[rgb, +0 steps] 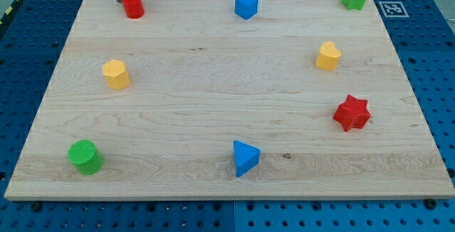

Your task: Move the red circle to the center

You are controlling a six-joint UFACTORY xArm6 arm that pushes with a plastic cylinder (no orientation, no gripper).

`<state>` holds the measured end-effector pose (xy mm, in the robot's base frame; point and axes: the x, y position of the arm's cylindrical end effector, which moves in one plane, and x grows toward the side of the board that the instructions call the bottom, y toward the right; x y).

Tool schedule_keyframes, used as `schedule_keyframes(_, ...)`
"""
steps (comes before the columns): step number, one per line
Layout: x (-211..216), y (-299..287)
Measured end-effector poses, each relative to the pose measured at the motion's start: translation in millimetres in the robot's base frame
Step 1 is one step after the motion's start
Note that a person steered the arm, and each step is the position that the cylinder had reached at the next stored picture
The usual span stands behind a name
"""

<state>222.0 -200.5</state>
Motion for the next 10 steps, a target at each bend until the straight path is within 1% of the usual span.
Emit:
schedule_keyframes(1,22.4,9.2)
schedule_keyframes(3,41.0,9.7)
schedule_keyframes(5,77.1,32.7)
schedule_keyframes(7,79.8,78.5)
schedule_keyframes(9,82.2,109.0)
schedule_keyframes(10,93.7,125.7)
